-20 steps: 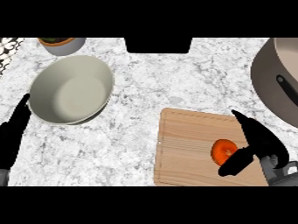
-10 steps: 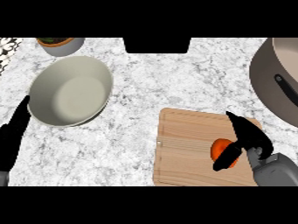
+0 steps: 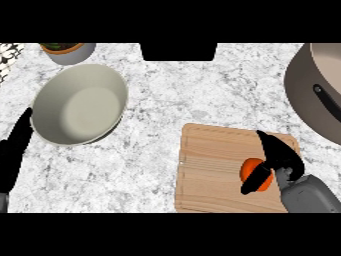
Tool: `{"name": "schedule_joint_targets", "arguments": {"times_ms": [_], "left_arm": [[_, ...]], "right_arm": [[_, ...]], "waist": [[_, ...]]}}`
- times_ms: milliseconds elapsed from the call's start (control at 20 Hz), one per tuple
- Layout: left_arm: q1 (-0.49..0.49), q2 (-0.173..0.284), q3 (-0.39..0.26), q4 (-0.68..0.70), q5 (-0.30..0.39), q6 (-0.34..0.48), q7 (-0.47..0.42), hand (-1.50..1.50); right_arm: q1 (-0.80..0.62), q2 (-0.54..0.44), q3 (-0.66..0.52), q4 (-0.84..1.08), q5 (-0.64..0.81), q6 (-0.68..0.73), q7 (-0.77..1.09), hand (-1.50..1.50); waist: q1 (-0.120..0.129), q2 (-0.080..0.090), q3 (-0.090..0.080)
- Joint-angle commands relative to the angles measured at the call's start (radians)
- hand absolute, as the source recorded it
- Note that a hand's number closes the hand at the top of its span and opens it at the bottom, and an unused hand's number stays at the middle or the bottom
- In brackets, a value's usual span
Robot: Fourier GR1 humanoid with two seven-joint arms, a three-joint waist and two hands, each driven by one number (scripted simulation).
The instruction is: Pick the squash from the cutting board and place it in the pot
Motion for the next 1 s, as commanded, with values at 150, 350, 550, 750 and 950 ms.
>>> {"name": "schedule_joint_targets", "arguments": {"times_ms": [150,350,550,750,950], "left_arm": [[0.033,-0.020,0.033,-0.028,-0.027,-0.037,-0.011,0.00],[0.018,-0.036,0.076,-0.061,-0.041,-0.062,0.049,0.00],[-0.001,-0.107,0.067,0.027,-0.107,-0.058,-0.037,0.00],[-0.016,-0.110,0.086,0.051,-0.124,-0.074,-0.032,0.00],[0.024,-0.097,0.073,-0.060,-0.103,-0.075,0.022,0.00]], "right_arm": [[0.064,0.064,0.041,0.004,0.065,0.050,0.048,1.50],[0.005,0.091,-0.013,0.123,0.135,0.046,-0.101,1.50],[0.057,0.071,-0.051,0.026,0.142,0.108,-0.087,1.50],[-0.029,0.102,-0.064,0.134,0.179,0.094,-0.204,1.50],[-0.078,-0.076,-0.056,0.115,0.163,0.163,-0.517,1.50]], "waist": [[-0.001,-0.001,0.000],[0.002,0.000,0.000],[-0.003,0.000,0.000],[0.001,0.002,0.000],[0.018,0.004,0.002]]}}
